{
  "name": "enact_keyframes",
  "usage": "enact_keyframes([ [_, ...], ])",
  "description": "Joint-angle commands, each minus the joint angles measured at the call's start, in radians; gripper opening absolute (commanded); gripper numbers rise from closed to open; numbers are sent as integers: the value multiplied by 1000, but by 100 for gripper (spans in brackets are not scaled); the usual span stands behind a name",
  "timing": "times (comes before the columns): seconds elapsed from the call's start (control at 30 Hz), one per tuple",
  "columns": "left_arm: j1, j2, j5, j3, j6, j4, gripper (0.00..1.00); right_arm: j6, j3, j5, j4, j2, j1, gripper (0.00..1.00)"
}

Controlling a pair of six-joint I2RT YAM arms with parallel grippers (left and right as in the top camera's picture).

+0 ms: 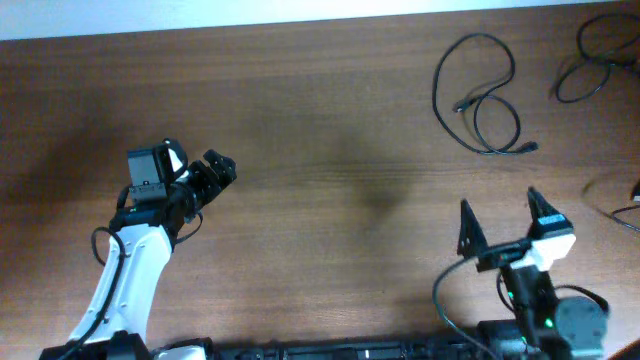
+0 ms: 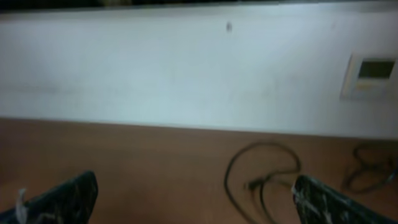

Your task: Untangle cables

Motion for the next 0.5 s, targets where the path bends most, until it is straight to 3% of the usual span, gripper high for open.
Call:
enact_keyframes([
  [0.0,4,-4,-3,-1,-6,2,99,10,-142,13,116,-7,3,99],
  [0.27,4,-4,-3,-1,-6,2,99,0,-335,61,240,-7,3,99],
  [0.47,4,-4,-3,-1,-6,2,99,-1,-335,102,234,-7,3,99],
])
